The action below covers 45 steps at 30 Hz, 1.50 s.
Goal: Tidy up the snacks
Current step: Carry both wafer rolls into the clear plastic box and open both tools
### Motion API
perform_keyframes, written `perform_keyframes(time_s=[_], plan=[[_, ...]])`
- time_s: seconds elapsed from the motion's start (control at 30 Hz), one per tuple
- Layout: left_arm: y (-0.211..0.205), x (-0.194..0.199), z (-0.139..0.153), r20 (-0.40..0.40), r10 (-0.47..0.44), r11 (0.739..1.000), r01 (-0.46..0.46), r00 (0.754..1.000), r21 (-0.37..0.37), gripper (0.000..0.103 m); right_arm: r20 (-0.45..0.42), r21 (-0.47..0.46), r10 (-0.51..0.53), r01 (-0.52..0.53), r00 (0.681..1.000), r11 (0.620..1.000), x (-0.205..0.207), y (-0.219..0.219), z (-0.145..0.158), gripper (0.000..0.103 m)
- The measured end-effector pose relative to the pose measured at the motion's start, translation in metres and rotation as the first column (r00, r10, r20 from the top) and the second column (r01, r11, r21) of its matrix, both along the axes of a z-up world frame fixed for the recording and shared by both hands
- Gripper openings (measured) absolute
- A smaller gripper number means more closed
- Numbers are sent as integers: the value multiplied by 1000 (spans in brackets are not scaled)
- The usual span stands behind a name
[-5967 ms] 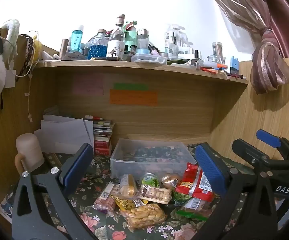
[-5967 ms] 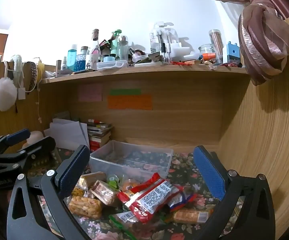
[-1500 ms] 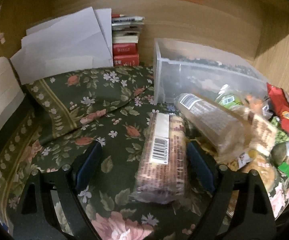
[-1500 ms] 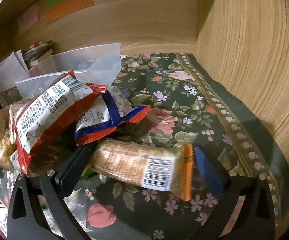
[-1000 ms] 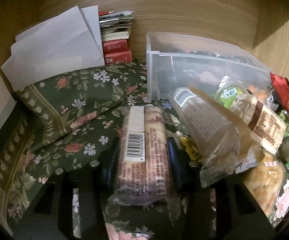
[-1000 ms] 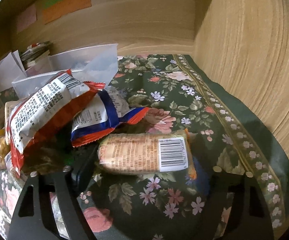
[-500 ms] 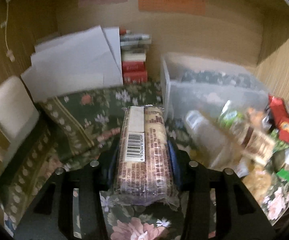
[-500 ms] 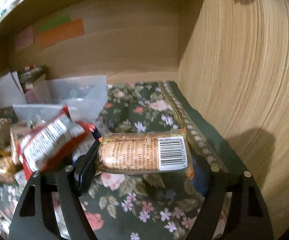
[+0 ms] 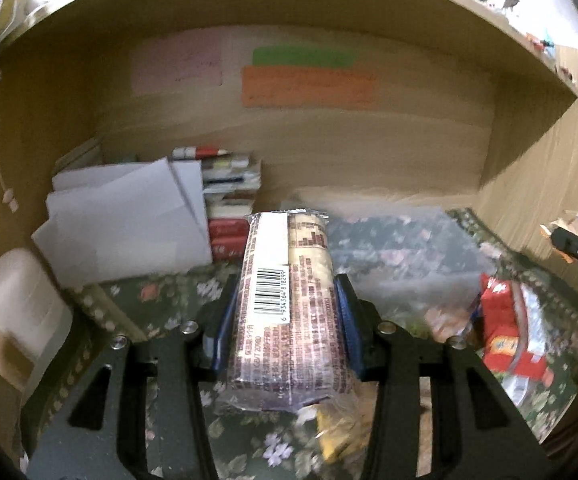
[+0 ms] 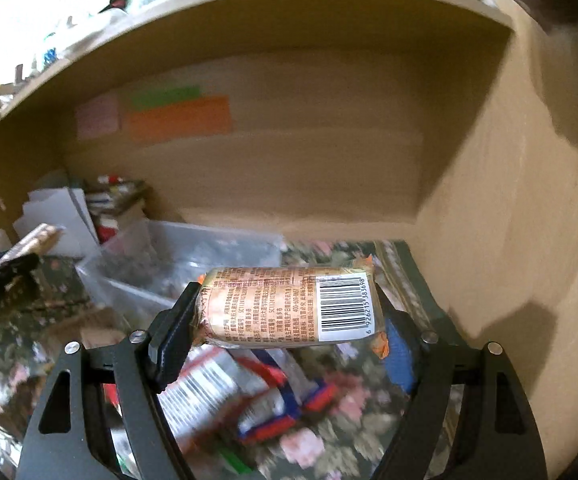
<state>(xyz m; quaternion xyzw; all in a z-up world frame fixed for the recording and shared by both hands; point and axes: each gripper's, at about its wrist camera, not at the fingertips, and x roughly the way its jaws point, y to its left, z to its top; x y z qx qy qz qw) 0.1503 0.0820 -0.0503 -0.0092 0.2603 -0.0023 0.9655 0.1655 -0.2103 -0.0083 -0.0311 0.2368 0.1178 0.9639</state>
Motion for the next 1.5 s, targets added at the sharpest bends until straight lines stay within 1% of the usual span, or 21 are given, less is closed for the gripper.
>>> perform_keyframes(time_s=[0.17, 0.33, 0.43, 0.5, 0.67, 0.8, 0.9, 1.07, 1.23, 1.37, 1.5], plan=[[-10, 14, 15, 16, -31, 999, 31, 999, -11, 45, 19, 3, 49, -49, 999, 999, 13, 16, 7, 77], [-19, 34, 21, 19, -47, 999, 47, 999, -11, 45, -3, 0, 88, -88, 996, 996, 35, 31, 6, 77], [-27, 46, 22, 19, -50, 999, 50, 999, -6, 45, -16, -33, 93, -93, 996, 995, 49, 38, 4, 77], [-28, 56, 21, 15, -53, 999, 53, 998, -12, 45, -46, -43, 104, -106, 994, 993, 62, 42, 0, 77], [-28, 78, 12, -24, -62, 998, 61, 998, -33, 45, -105, -68, 120, -128, 987, 989, 87, 50, -9, 77], [-30, 98, 1, -76, -72, 997, 70, 994, -33, 45, -136, -90, 129, -142, 982, 986, 102, 57, -14, 77], [-31, 111, -9, -114, -77, 997, 74, 990, -28, 45, -167, -91, 139, -155, 976, 984, 115, 60, -17, 77], [-31, 128, -22, -158, -82, 997, 80, 984, -20, 45, -215, -109, 160, -186, 964, 976, 129, 66, -22, 78], [-33, 139, -32, -194, -90, 996, 88, 977, -19, 45, -257, -126, 171, -209, 951, 970, 138, 70, -29, 82], [-33, 139, -31, -185, -95, 995, 94, 978, -18, 46, -261, -148, 174, -217, 950, 965, 139, 74, -30, 83], [-33, 131, -25, -165, -89, 996, 89, 982, -8, 51, -245, -164, 173, -217, 954, 962, 136, 74, -25, 85]])
